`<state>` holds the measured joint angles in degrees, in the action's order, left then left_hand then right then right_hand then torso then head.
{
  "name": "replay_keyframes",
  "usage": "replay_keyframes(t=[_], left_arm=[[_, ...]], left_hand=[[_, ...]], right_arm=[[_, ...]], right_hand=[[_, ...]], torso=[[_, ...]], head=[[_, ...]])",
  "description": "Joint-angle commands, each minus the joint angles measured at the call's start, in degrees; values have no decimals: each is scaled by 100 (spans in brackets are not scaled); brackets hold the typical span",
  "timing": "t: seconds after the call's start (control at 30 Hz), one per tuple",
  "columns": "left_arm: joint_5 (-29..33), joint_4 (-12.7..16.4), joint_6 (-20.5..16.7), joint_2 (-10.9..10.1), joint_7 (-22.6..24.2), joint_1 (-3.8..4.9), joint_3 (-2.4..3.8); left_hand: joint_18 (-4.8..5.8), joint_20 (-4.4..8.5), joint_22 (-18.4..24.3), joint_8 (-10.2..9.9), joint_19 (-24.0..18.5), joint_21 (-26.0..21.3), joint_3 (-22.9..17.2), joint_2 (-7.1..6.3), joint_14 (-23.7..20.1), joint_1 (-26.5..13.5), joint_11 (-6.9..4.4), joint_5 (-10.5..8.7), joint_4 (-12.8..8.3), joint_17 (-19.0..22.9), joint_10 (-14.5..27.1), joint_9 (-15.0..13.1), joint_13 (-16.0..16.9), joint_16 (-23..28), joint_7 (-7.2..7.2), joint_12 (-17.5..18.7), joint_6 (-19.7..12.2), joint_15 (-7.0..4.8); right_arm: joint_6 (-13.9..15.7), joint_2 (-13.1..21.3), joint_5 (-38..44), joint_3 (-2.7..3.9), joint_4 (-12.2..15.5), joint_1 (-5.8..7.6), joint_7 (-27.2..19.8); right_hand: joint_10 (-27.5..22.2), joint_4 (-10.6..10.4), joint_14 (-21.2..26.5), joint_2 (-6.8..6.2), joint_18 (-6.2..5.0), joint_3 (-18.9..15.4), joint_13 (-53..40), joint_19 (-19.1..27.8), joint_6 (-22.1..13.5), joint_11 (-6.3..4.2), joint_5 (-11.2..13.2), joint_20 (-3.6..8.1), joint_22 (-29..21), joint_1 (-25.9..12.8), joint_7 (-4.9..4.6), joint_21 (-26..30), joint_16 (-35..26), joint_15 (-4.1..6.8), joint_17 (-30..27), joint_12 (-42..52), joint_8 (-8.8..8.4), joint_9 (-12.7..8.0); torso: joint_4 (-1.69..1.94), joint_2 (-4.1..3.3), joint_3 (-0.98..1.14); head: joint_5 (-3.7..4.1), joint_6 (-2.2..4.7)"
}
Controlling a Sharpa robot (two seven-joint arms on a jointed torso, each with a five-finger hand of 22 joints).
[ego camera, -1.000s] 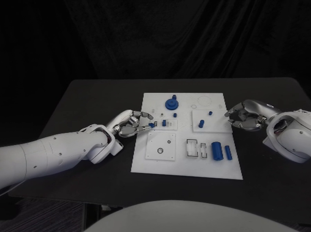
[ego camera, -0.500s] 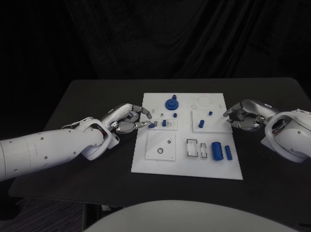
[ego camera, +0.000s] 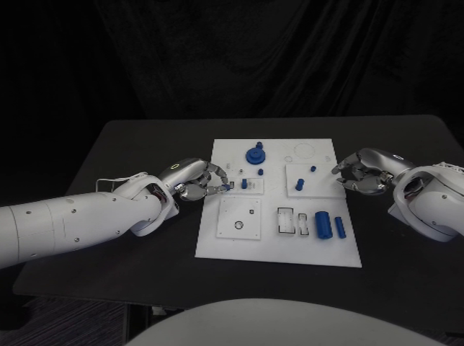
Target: Assemble the parts on the task board
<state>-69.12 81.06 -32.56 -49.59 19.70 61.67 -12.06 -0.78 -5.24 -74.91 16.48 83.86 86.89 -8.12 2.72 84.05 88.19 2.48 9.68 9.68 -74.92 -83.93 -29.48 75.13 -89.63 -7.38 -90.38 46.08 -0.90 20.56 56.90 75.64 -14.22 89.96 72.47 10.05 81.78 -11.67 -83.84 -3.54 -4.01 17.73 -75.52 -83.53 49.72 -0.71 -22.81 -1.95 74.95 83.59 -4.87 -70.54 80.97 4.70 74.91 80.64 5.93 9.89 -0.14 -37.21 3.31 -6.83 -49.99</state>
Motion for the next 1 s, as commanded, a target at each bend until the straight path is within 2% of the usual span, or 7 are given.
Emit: replay_keyframes(t=[0.03,0.13,0.3,0.7,1.0], left_arm=[[-241,-53,122,27,-378,17,0],[-248,-93,139,39,-404,16,-2],[-254,-142,155,61,-418,13,-3],[-257,-201,231,94,-404,6,-4],[-257,-208,286,112,-304,2,-4]], left_hand=[[-4,-41,-1401,35,423,12,39,-61,595,-129,22,-36,18,-1508,-607,-21,1487,-37,5,38,31,36],[-6,-44,-1398,21,418,4,61,-78,595,-167,17,-48,33,-1508,-607,-25,1487,-37,0,38,-21,35],[-7,-45,-1397,9,418,2,68,-83,595,-181,14,-49,38,-1508,-607,-25,1487,-37,-2,38,-54,33],[-8,-46,-1396,14,414,-3,74,-81,595,-202,17,-48,48,-1508,-607,-34,1487,-37,-1,38,-63,33],[-10,-46,-1394,8,412,-8,67,-85,595,-184,1,-39,29,-1508,-607,-40,1487,-37,2,38,-95,27]], right_arm=[[4,1,12,3,7,-14,46],[-3,1,12,3,2,-14,45],[-10,-6,-6,3,-5,-15,37],[-22,-13,-41,3,-21,-15,33],[-21,-20,-43,3,-28,-16,31]], right_hand=[[-10,-2,-399,23,7,33,-465,8,24,-3,-37,-8,983,-44,0,-13,-8,-40,726,-16,-1,-3],[-10,-2,-399,23,7,33,-465,8,24,-3,-37,-8,983,-44,0,-13,-8,-40,726,-16,-1,-3],[-11,0,-399,21,7,33,-463,8,23,-2,-37,-8,983,-45,-1,-11,-8,-40,726,-18,-1,-3],[-11,0,-399,21,7,33,-463,8,23,-2,-37,-8,983,-45,-1,-11,-8,-40,726,-18,-1,-3],[-11,0,-399,21,7,33,-463,8,23,-2,-37,-8,983,-45,-1,-11,-8,-40,726,-18,-1,-3]], torso=[[10,-8,-14],[7,-6,-21],[5,1,-15],[16,9,-26],[3,6,-16]], head=[[10,-1],[2,-1],[1,-1],[21,-1],[5,-1]])
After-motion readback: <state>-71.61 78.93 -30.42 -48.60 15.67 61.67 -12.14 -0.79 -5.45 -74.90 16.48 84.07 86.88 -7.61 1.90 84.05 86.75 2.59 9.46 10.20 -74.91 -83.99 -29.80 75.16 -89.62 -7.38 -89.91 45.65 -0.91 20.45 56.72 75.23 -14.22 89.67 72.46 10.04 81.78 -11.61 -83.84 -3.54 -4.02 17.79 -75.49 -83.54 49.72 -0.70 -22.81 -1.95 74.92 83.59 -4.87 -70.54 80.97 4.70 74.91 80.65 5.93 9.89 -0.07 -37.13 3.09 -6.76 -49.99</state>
